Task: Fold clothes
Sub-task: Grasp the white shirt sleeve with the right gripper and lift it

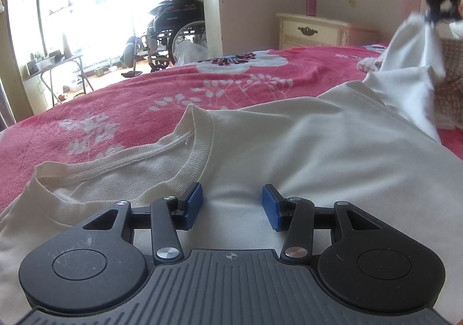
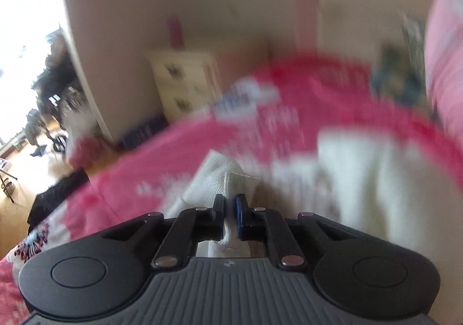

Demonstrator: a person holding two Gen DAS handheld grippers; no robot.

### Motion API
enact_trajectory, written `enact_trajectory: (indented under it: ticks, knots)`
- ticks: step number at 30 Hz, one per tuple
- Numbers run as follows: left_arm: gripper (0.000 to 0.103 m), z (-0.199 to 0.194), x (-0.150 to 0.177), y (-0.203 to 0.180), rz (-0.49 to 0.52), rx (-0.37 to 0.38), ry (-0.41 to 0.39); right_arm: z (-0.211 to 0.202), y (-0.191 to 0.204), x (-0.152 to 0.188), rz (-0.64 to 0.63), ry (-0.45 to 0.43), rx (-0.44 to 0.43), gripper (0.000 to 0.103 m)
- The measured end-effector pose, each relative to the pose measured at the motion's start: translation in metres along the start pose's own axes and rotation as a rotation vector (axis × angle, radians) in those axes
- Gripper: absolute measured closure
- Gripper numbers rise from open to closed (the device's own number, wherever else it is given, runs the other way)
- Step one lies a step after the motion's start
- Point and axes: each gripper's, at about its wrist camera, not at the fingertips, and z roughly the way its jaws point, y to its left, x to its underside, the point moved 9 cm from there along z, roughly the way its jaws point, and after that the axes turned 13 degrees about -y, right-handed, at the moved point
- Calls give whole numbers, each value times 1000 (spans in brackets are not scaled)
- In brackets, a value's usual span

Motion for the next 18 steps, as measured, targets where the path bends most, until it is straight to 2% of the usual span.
enact_trajectory:
  ticks: [3,7,12,18]
  knots:
    - [57,1,0,0,0,0,0,-11,-7,-35,1,-95,24,94]
    - [57,1,0,0,1,0,1,-18,-23,-67,37,-158,50,94]
    - [57,0,0,-1,9,-3,4,-27,-31,-79,64,-169,37,94]
    - [56,3,-5,-2,34,0,18,-101,14,-79,29,-165,-233,94]
